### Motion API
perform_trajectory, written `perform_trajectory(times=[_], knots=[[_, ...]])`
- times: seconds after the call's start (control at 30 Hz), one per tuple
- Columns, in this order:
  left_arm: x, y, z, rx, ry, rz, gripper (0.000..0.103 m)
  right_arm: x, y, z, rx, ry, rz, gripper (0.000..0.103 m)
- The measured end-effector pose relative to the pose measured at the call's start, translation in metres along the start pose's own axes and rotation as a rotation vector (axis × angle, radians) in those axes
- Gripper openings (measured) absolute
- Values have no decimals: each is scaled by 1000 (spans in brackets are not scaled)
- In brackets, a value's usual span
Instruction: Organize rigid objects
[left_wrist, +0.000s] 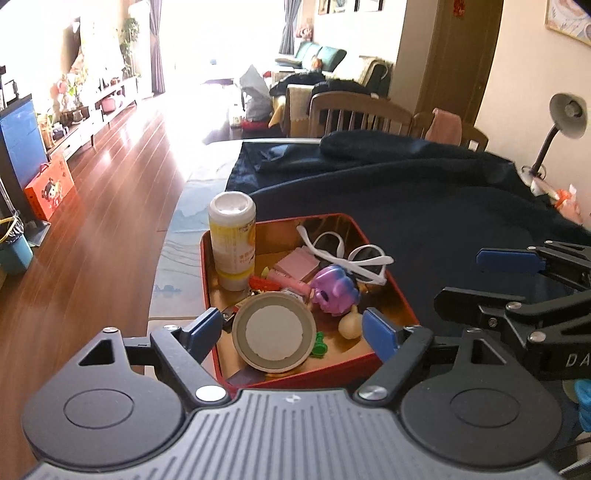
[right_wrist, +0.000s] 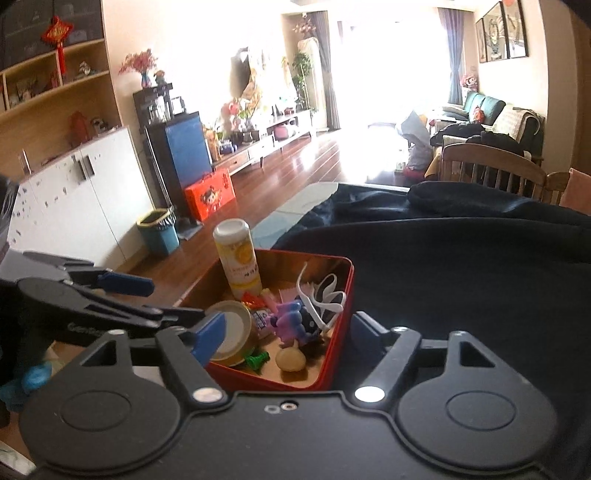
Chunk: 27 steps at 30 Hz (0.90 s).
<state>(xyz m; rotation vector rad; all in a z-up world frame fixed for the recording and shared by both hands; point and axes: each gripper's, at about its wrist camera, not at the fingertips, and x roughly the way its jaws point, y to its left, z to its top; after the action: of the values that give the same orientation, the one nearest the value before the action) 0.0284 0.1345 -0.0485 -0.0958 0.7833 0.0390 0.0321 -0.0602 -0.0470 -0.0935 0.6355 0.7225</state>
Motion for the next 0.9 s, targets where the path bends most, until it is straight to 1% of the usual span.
perform_trajectory(times=[0.07, 0.1, 0.13, 0.17, 0.23, 0.27, 0.33, 0.4, 0.53, 0.63, 0.9], knots=[[-7, -1, -2, 0, -14, -3, 84, -6, 1, 1, 5, -16, 2, 84], [-11, -2, -3, 1, -19, -2, 87, -8, 2, 1, 6, -23, 3, 86], [-14, -2, -3, 0, -25, -2, 88, -11, 2, 1, 7, -30, 4, 90], [-16, -2, -4, -2, -30, -4, 91, -14, 2, 1, 9, -39, 6, 91], [-21, -2, -6, -9, -38, -11, 101, -18, 4, 1, 13, -52, 8, 95], [-24, -2, -7, -14, -48, -14, 103, -20, 4, 1, 13, -59, 10, 96], [-30, -3, -9, -13, -69, -16, 103, -25, 5, -1, 14, -78, 13, 101], [-34, -4, -10, -9, -82, -13, 103, -28, 7, -4, 13, -88, 13, 102], [-43, -6, -11, -11, -102, -15, 103, -32, 9, -7, 18, -89, 9, 102], [-49, -6, -14, -23, -111, 6, 103, -35, 10, -8, 33, -95, 10, 103], [-55, -2, -22, -67, -101, 19, 103, -40, 10, -14, 52, -82, 0, 103]])
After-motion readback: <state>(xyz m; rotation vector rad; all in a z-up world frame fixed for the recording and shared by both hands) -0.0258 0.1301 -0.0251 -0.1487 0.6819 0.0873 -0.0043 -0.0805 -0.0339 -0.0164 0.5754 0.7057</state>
